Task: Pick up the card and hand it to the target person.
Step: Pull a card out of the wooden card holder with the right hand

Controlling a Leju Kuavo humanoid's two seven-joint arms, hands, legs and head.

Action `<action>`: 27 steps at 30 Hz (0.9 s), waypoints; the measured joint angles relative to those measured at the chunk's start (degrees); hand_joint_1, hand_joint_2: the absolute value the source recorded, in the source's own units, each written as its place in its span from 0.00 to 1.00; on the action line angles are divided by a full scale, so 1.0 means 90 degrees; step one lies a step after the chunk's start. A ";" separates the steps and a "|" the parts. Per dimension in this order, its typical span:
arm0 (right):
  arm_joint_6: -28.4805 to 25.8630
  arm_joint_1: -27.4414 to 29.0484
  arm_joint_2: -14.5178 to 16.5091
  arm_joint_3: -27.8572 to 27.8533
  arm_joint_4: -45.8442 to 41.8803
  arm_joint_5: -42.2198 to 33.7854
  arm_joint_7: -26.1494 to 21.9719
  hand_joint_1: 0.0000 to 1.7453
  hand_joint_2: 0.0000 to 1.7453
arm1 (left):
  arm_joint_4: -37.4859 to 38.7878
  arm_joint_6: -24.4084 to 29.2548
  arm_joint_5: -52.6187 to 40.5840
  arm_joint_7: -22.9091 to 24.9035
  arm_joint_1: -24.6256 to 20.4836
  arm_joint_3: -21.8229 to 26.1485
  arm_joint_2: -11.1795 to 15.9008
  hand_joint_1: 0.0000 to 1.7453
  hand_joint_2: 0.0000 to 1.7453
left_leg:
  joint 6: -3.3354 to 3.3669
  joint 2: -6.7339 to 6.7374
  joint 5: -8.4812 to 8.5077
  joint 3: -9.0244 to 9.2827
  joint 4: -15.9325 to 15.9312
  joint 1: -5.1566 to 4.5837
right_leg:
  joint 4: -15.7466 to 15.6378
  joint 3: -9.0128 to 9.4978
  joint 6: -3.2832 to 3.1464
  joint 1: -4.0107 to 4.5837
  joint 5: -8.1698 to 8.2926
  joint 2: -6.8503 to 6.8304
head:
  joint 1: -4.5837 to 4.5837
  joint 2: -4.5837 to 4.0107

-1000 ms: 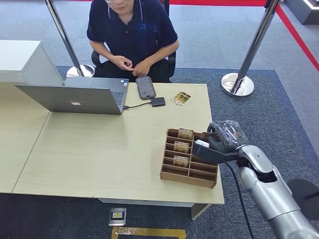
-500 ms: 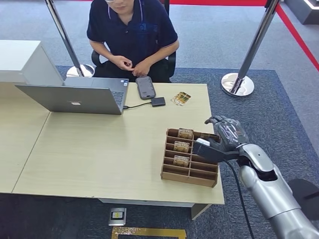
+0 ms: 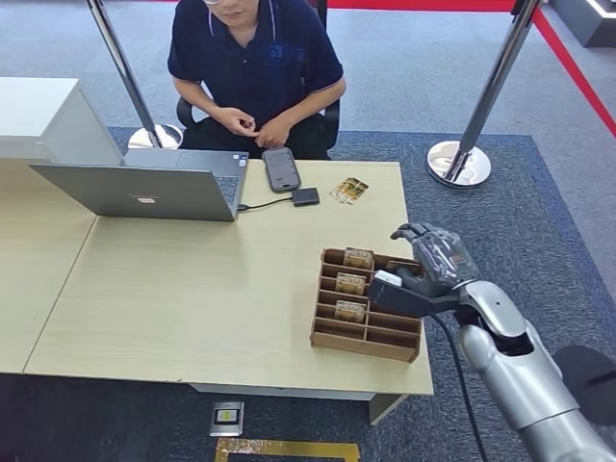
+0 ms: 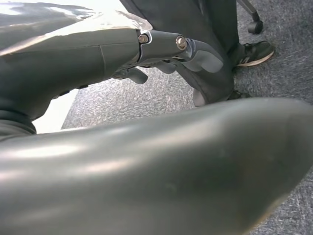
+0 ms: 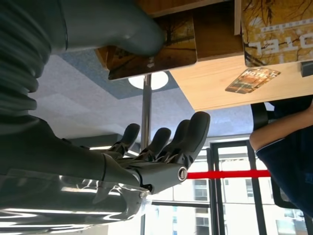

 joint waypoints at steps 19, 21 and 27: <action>0.0012 0.0033 0.0004 0.0006 -0.0033 0.0002 0.0029 0.80 1.00 | 0.0002 0.0000 0.0001 0.0016 0.0000 0.0000 0.0000 0.00 0.00 | 0.0000 0.0000 0.0000 0.0000 0.0000 0.0000 | 0.0000 0.0000 0.0000 0.0000 0.0000 0.0000 | 0.0000 0.0000; 0.0012 0.0033 0.0004 0.0006 -0.0033 0.0004 0.0033 0.80 1.00 | 0.0001 0.0000 -0.0001 0.0016 0.0000 0.0000 0.0000 0.00 0.00 | 0.0000 0.0000 0.0000 0.0000 0.0000 0.0000 | 0.0000 0.0000 0.0000 0.0000 0.0000 0.0000 | 0.0000 0.0000; 0.0012 0.0033 0.0004 0.0006 -0.0033 0.0010 0.0035 0.83 1.00 | 0.0002 0.0000 -0.0013 0.0010 0.0000 0.0000 0.0000 0.00 0.00 | 0.0000 0.0000 0.0000 0.0000 0.0000 0.0000 | 0.0000 0.0000 0.0000 0.0000 0.0000 0.0000 | 0.0000 0.0000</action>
